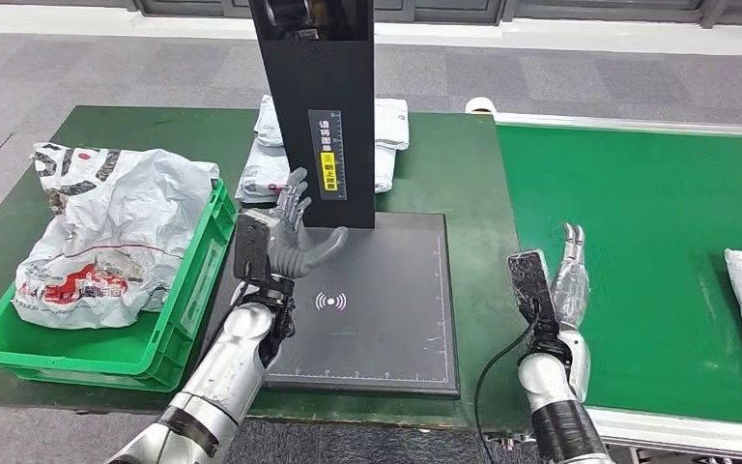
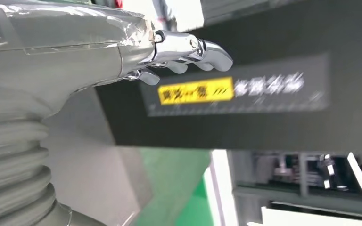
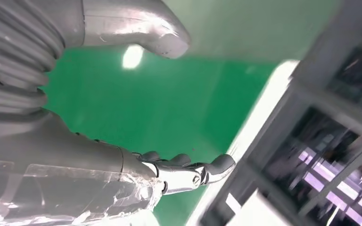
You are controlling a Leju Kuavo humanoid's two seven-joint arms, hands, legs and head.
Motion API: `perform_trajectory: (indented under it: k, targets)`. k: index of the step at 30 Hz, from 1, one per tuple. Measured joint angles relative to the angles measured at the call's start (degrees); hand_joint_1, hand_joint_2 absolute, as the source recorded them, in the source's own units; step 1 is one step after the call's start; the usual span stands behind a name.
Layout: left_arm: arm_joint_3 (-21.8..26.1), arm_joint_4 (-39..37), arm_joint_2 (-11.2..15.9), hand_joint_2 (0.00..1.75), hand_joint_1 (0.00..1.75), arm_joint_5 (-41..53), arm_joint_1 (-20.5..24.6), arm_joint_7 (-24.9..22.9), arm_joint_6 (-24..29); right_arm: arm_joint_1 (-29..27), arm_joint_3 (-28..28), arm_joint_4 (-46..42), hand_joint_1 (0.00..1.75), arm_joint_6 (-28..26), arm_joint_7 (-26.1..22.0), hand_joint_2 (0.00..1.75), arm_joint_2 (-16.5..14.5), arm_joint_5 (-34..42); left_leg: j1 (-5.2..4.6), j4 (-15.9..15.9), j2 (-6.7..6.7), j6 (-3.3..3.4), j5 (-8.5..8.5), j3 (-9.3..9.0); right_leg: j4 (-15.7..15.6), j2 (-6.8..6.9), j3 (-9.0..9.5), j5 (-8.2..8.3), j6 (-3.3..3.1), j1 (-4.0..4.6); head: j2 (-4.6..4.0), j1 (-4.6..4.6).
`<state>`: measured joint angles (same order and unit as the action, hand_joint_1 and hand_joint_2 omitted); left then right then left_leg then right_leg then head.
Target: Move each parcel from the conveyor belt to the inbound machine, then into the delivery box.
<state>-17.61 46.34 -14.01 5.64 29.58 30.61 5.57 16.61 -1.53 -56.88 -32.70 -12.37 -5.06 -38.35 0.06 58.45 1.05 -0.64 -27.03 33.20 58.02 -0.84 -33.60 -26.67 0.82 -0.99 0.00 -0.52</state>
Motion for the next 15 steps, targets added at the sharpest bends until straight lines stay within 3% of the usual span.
perform_trajectory:
  k: [5, 9, 15]
  targets:
    - [-1.48, -6.23, -1.09, 1.75, 0.00, 0.03, 1.52, 0.73, 1.80, 0.67, -1.88, 8.20, 0.00, -6.79, 6.15, 1.75, 5.49, -10.04, -0.04, 0.03, 0.08, 0.03, -0.03, 0.07, -0.01, 0.07, -0.04, -0.01, 0.01, -0.03, 0.00, -0.01]
    - [-1.79, -8.70, -1.43, 1.75, 0.00, -0.15, 1.82, 0.86, 2.21, 0.02, -8.12, 10.57, 0.00, -7.21, 11.67, 1.75, 8.08, -23.18, -0.06, 0.02, 0.07, 0.08, -0.06, 0.09, -0.01, 0.06, -0.08, -0.02, 0.02, -0.04, 0.00, 0.00]
    - [-1.83, -10.38, -1.59, 1.75, 0.00, -0.52, 2.15, 0.93, 2.01, -0.15, -15.40, 13.47, 0.00, -7.51, 18.62, 1.75, 10.32, -35.02, -0.06, 0.01, 0.04, 0.08, -0.06, 0.09, -0.01, 0.04, -0.10, -0.02, 0.02, -0.04, 0.00, -0.01]
